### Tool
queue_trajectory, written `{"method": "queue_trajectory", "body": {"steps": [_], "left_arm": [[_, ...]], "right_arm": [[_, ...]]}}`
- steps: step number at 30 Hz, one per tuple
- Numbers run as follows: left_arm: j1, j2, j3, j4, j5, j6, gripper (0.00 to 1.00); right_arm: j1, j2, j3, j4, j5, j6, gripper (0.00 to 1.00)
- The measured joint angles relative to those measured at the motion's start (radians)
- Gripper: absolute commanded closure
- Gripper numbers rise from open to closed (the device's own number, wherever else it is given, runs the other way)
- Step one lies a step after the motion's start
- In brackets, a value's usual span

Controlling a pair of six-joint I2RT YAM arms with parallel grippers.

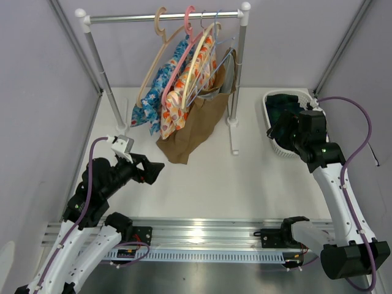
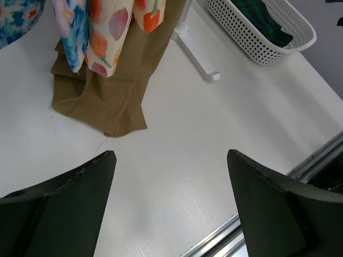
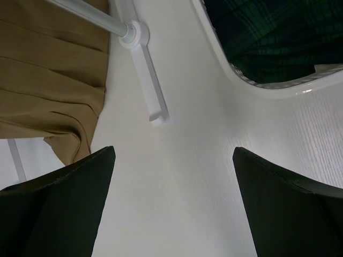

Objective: Place the skirt on the hanger

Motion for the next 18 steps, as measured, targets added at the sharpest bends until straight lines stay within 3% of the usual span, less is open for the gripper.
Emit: {"method": "queue_trajectory", "body": {"steps": [10,18], "left_arm": [[-0.011,-0.001,0.0,0.0,0.0,0.0,0.1],[-0.022,0.0,0.0,0.0,0.0,0.0,0.09]], "right_arm": [[-0.014,0.055,0.042,-0.015,-0.002,-0.001,0.01],[-0.191,0.374,0.236,0.034,-0.069,0.006,0.01]]}}
